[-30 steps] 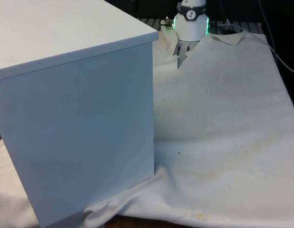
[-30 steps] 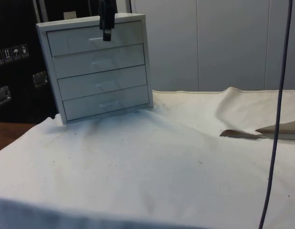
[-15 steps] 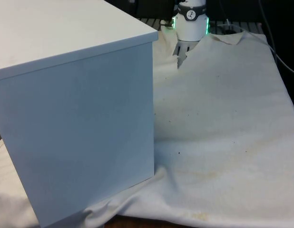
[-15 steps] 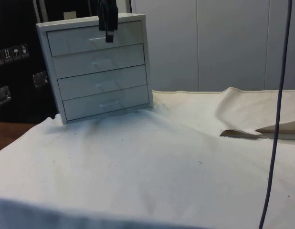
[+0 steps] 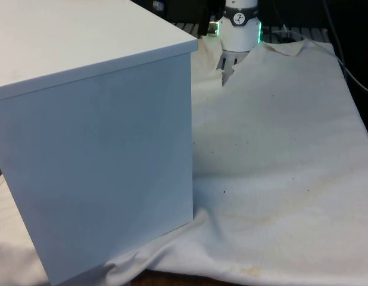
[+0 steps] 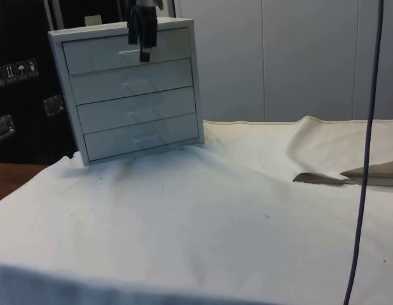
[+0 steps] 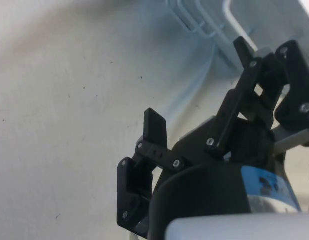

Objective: Open the drawer, then close it.

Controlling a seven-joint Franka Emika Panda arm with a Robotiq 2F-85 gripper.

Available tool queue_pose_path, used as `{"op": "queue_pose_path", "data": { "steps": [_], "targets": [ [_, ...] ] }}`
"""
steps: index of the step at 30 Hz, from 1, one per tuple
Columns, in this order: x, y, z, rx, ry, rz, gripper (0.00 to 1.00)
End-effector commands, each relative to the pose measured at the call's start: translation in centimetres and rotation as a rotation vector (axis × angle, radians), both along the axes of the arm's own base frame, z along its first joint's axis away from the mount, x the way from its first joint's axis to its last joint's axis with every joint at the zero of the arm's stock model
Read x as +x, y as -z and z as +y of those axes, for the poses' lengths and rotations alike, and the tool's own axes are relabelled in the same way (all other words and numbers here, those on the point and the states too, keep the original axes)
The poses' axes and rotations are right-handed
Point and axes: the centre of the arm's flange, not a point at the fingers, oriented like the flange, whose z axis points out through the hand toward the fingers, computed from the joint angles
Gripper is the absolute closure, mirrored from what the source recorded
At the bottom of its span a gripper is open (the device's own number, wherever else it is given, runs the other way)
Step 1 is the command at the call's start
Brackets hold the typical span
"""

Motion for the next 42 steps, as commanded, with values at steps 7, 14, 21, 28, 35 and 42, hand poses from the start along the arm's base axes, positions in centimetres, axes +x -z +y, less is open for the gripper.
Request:
{"op": "queue_pose_path", "data": {
  "steps": [7,14,21,28,35,42],
  "targets": [
    [0.4,0.6,-0.3,-0.04,-0.033,-0.011,0.0],
    [0.7,1.1,-0.5,-0.082,-0.061,-0.014,0.0],
    [0.8,1.3,-0.6,-0.115,-0.077,-0.009,0.0],
    [0.9,2.1,-0.5,-0.138,-0.085,0.005,0.0],
    [0.9,2.5,-0.5,-0.14,-0.079,0.009,0.0],
    [0.9,2.5,-0.5,-0.131,-0.072,0.016,0.0]
  ]
}}
